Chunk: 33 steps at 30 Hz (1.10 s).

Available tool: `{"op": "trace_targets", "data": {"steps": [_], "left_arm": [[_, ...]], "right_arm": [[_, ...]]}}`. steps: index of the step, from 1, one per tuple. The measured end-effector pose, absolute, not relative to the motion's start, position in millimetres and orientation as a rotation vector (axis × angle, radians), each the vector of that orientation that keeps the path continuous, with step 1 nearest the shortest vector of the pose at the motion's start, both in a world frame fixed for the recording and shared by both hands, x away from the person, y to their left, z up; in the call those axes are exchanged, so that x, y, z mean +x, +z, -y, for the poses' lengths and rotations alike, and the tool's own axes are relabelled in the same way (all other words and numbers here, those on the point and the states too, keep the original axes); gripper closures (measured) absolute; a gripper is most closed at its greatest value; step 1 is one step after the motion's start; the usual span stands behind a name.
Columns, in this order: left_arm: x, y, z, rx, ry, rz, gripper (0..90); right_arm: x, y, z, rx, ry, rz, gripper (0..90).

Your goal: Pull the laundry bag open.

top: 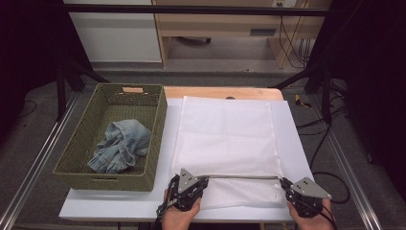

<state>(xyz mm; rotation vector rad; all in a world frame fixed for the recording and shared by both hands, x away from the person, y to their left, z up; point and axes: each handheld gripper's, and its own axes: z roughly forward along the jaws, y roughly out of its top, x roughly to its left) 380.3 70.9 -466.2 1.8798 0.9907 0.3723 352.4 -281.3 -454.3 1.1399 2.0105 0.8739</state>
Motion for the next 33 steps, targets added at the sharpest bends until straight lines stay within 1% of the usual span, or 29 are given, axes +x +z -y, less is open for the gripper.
{"op": "trace_targets", "data": {"steps": [28,33], "left_arm": [[377.1,-466.7,-95.2,1.836,0.39,-1.039,86.6],[375.5,-465.7,-101.3,1.837,0.411,-1.042,86.6]], "right_arm": [[354.4,-456.3,284.0,1.176,0.873,-2.014,85.9],[353.7,-457.6,284.7,1.189,0.868,-2.017,85.9]]}}
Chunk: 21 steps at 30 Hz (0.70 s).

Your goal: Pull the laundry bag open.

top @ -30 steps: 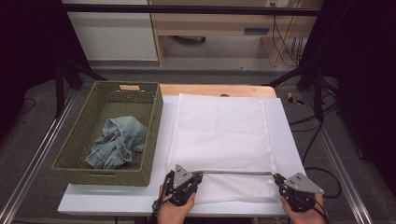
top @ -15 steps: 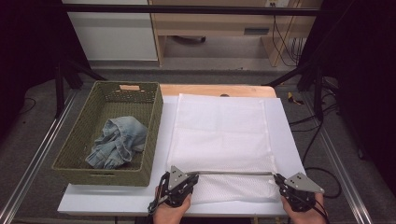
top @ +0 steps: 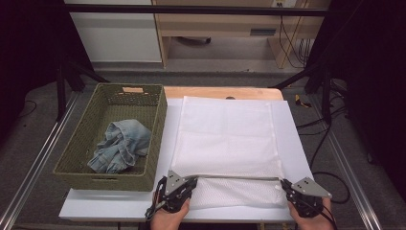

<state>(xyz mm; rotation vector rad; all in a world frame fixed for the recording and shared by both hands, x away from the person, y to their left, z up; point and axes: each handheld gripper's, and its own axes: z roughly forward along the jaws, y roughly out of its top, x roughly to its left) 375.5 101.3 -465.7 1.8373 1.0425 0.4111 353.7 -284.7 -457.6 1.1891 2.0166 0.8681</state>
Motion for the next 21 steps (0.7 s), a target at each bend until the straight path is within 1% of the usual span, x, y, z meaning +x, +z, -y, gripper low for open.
{"op": "trace_targets", "data": {"steps": [3,14,21], "left_arm": [[373.5,-465.2,-110.3,1.826,0.411,-1.061,86.6],[371.7,-469.4,-114.6,1.828,0.416,-1.068,86.6],[371.4,-471.5,-119.5,1.879,0.426,-1.07,86.6]], "right_arm": [[353.2,-459.5,284.6,1.194,0.865,-2.018,85.9],[354.5,-458.5,284.1,1.191,0.865,-2.019,85.9],[353.9,-458.2,284.9,1.198,0.87,-2.019,85.9]]}}
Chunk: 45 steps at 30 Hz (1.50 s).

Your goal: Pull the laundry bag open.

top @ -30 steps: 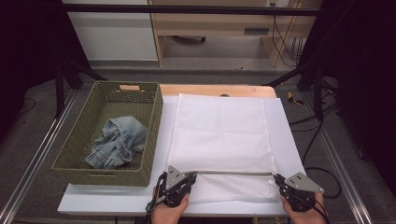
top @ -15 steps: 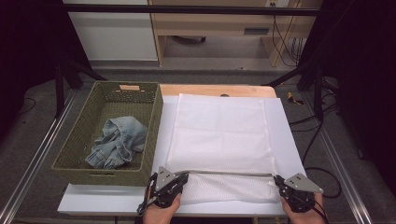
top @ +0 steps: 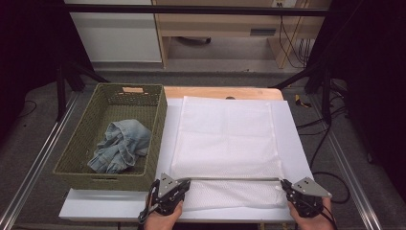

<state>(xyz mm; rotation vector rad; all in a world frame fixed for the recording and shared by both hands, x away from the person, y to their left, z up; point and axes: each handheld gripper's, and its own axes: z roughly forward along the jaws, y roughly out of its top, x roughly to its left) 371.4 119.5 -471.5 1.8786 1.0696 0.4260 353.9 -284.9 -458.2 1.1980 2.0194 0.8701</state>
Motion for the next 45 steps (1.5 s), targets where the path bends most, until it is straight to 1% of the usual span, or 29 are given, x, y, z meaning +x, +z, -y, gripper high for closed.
{"op": "trace_targets", "data": {"steps": [3,4,9,11,13,18,30,45], "left_arm": [[370.4,-471.4,-119.5,1.894,0.432,-1.065,86.6],[368.7,-472.1,-117.8,1.927,0.455,-1.038,86.5],[368.1,-475.0,-118.4,1.943,0.457,-1.011,86.5],[370.0,-475.5,-120.4,1.915,0.413,-1.034,86.6],[370.9,-474.7,-120.9,1.912,0.408,-1.037,86.5],[375.1,-471.6,-126.4,1.909,0.439,-1.052,86.6],[371.4,-473.9,-139.7,1.912,0.473,-1.089,86.5],[370.0,-473.7,-142.2,1.923,0.486,-1.092,86.6]], "right_arm": [[354.4,-458.4,284.7,1.186,0.866,-2.023,85.9],[354.3,-459.1,284.4,1.2,0.862,-2.022,85.9],[355.0,-458.3,286.4,1.205,0.86,-2.019,85.9],[354.6,-459.3,285.4,1.2,0.848,-2.028,85.9],[354.6,-459.0,285.6,1.199,0.844,-2.028,85.9],[355.7,-459.3,283.7,1.203,0.835,-2.039,86.0],[353.2,-461.5,284.4,1.212,0.848,-2.064,86.0],[352.8,-462.4,285.2,1.213,0.844,-2.069,86.0]]}}
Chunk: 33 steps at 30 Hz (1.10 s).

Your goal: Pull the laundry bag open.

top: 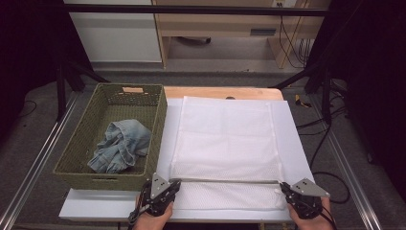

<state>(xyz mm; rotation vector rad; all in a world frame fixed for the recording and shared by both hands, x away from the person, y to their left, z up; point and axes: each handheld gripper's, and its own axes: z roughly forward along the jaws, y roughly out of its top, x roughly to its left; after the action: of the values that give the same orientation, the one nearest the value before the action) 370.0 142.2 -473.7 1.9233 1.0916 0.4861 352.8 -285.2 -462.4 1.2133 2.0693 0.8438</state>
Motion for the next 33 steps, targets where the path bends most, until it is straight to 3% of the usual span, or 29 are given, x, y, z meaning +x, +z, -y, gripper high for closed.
{"op": "trace_targets", "data": {"steps": [33], "left_arm": [[365.3,-475.9,-145.0,1.966,0.519,-1.096,86.5]], "right_arm": [[348.5,-465.8,289.3,1.27,0.842,-2.07,86.1]]}}
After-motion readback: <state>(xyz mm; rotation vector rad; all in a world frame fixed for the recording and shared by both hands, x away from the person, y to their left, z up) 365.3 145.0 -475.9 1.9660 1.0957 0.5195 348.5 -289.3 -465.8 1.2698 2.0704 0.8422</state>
